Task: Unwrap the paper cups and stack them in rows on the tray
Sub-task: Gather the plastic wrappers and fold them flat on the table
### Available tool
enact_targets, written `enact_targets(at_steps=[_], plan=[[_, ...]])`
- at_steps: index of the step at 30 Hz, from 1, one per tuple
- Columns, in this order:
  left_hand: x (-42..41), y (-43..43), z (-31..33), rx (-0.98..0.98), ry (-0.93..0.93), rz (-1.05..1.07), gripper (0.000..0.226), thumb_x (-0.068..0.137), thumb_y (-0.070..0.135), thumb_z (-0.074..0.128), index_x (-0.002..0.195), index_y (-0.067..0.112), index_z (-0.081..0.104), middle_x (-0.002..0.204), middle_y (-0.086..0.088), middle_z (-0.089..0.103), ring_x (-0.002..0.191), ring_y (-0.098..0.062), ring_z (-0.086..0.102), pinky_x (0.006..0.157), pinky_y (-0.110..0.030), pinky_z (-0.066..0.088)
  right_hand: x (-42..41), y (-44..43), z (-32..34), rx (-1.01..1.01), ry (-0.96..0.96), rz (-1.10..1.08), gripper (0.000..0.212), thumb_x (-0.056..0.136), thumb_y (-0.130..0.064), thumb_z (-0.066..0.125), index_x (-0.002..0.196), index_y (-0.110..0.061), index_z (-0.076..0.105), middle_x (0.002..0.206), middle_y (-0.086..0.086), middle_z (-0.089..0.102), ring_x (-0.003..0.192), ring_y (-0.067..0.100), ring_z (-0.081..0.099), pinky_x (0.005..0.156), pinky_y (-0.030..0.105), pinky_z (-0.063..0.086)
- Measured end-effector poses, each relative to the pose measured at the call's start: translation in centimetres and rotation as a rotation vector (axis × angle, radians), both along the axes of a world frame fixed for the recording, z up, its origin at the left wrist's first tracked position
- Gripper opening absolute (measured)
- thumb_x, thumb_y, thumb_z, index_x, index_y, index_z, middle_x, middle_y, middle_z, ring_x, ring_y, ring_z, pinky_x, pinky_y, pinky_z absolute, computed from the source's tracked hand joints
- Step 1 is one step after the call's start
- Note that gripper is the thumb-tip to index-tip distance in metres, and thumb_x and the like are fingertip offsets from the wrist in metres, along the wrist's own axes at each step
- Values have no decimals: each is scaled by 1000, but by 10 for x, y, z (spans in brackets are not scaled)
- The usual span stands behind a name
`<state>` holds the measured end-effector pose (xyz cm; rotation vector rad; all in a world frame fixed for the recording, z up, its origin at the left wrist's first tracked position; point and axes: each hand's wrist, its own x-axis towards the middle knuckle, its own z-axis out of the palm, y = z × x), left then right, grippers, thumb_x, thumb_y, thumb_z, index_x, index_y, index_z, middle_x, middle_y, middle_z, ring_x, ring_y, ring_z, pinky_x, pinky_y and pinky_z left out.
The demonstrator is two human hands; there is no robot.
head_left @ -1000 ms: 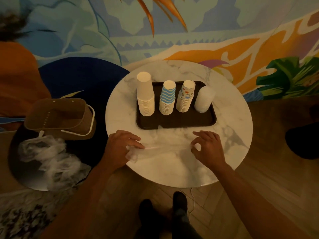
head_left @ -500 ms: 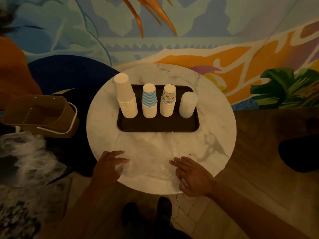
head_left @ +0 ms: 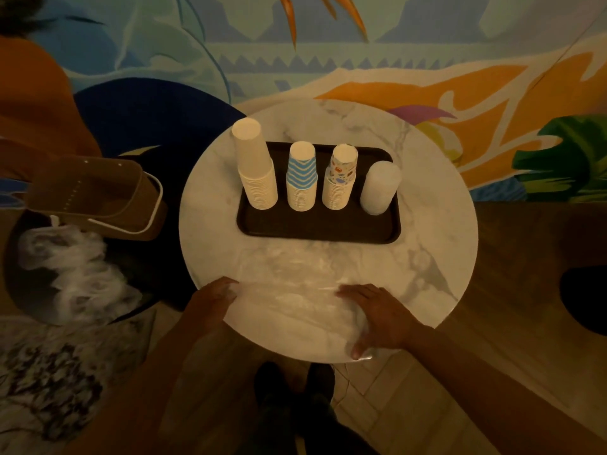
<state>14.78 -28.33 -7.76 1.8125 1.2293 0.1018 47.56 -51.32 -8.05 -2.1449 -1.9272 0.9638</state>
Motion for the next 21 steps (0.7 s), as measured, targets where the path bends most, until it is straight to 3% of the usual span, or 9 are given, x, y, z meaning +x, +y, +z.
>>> enact_targets(at_steps=[1,2,5,9,11,13,15,19,21], plan=[[4,3,2,-52,-14,49,6,98,36,60,98,35,65,109,4,65,106,-20,59,95,-34,44,2,0,1,0,17,-18,125,44,-81,79,153,-41,33,159,-21,28,139,2,30,116,29,26],[7,7,0,-73,-9,83,9,100,31,61,93,36,64,106,7,65,106,-19,59,97,-36,45,2,1,2,6,30,-39,117,48,-78,80,150,-43,35,157,-23,30,139,1,32,116,30,28],[12,17,-6,-83,46,125,23,101,41,58,90,25,70,93,6,72,95,-19,67,95,-46,52,1,6,3,46,54,-121,87,66,-68,79,142,-49,41,153,-24,40,138,5,41,115,32,32],[20,30,-12,-20,168,98,49,98,61,39,84,24,69,85,7,74,87,-17,69,91,-46,53,-4,10,0,8,-22,-87,95,62,-64,79,145,-42,39,151,-21,41,129,5,44,108,29,35],[25,33,-14,22,219,73,51,99,62,34,87,25,68,89,4,74,92,-21,68,92,-46,53,-8,9,-8,104,-82,-81,72,72,-42,80,138,-33,51,148,-12,50,124,14,53,101,31,40],[30,32,-13,73,242,64,52,102,60,33,92,24,68,96,-1,74,97,-26,68,92,-46,52,-12,10,-13,201,-132,-126,44,81,-25,66,125,-27,62,137,-5,62,113,22,64,91,31,44],[32,32,-14,107,263,70,53,104,57,33,101,20,70,105,-7,73,104,-31,66,93,-45,51,-14,13,-14,226,-131,-212,37,87,-26,49,121,-24,65,122,-3,70,100,21,68,85,30,45],[35,33,-16,151,307,42,55,105,58,31,112,19,69,118,-10,71,113,-36,62,95,-46,47,-13,28,7,96,85,-573,20,107,-34,45,115,-21,58,90,1,73,78,20,68,73,34,52],[38,33,-14,190,355,9,54,105,56,31,112,18,69,118,-10,71,112,-35,61,92,-43,46,-8,38,14,27,171,-713,33,107,-46,41,101,-18,59,84,2,70,78,20,67,74,39,53]])
